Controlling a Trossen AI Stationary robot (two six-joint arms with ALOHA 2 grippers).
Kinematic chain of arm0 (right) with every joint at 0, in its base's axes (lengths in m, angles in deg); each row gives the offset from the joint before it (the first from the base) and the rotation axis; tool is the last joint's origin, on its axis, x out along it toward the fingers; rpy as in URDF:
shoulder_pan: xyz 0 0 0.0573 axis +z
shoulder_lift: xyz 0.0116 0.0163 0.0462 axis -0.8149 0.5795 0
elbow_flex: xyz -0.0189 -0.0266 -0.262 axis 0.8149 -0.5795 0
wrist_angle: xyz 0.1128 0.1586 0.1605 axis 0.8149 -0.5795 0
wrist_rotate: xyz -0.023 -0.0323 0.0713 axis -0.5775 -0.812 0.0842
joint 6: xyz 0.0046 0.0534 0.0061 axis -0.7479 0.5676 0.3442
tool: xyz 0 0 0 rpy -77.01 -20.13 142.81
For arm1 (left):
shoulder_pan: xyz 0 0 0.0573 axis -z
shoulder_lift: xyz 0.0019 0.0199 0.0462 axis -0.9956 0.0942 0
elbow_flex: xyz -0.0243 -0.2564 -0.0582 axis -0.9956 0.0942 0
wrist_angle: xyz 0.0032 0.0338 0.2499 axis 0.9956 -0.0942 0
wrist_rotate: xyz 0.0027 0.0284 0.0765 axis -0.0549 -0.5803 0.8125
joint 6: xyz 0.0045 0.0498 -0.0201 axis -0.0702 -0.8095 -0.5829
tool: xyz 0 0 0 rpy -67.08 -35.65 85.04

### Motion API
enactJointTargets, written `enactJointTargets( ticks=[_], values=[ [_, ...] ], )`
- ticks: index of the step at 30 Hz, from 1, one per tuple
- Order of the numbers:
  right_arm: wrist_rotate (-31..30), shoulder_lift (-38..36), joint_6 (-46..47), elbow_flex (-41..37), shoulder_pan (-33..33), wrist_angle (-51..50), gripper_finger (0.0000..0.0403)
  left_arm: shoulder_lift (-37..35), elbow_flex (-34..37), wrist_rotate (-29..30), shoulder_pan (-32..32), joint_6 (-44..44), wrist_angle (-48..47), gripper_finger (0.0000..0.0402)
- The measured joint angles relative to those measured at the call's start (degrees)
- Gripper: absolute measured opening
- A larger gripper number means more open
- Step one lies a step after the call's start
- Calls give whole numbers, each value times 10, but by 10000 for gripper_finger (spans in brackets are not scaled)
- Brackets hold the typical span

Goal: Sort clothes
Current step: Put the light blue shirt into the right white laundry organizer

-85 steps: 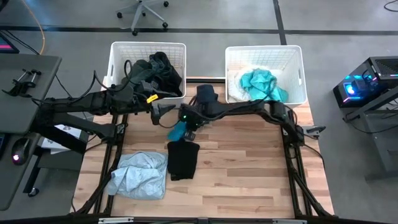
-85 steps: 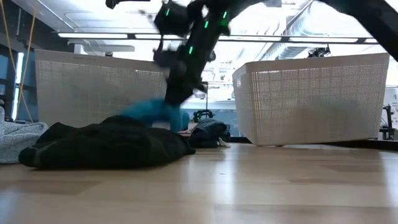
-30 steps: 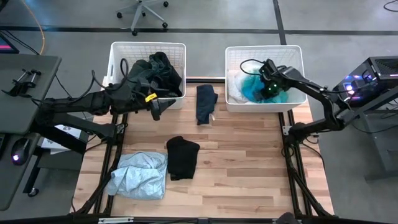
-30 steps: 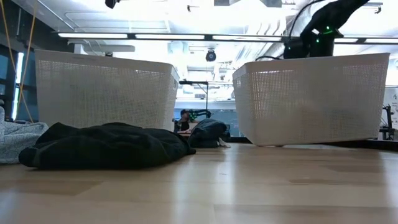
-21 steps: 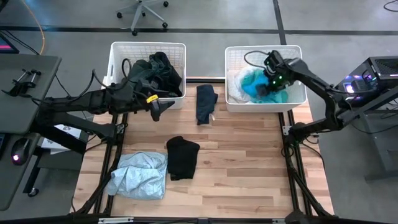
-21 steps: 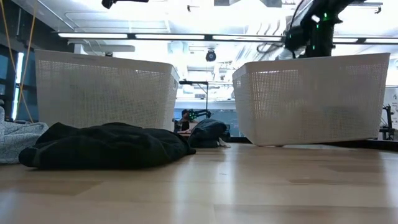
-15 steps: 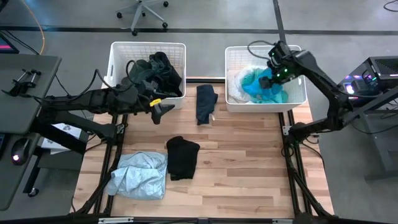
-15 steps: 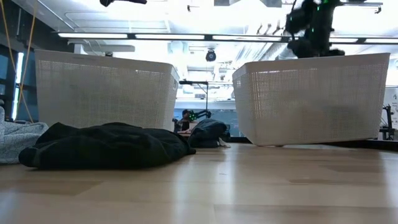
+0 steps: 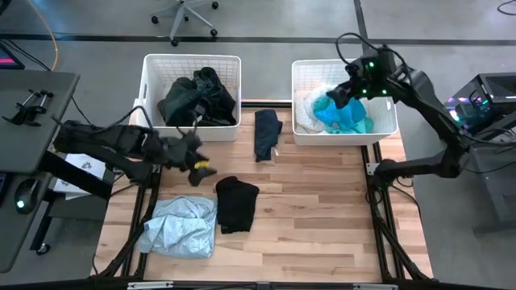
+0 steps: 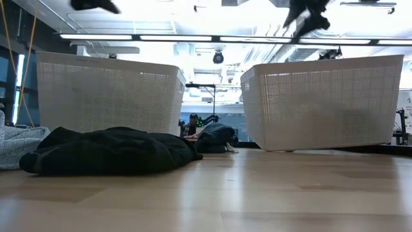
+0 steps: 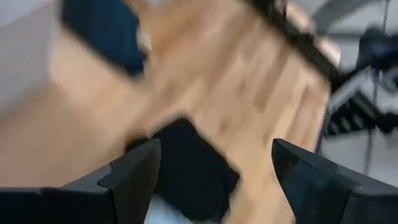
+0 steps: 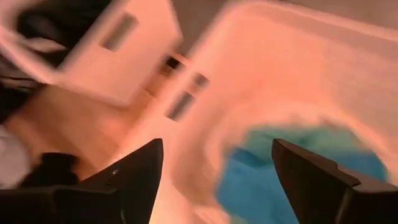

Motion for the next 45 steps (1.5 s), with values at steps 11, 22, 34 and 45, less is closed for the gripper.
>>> enactJointTargets(
  ticks=[11, 22, 34, 45],
  values=[
    [-6, -4, -29, 0, 124, 144, 287, 105, 0, -123, 181, 22, -135, 294],
    [-8, 15, -30, 0, 150, 146, 287, 228, 64, -134, 264, 48, -80, 294],
    [-3, 39, -19, -1, 174, 147, 287, 224, 247, -104, 270, 113, 66, 294],
    [17, 44, -52, -1, 232, 146, 287, 217, 358, -115, 270, 161, 245, 234]
  ],
)
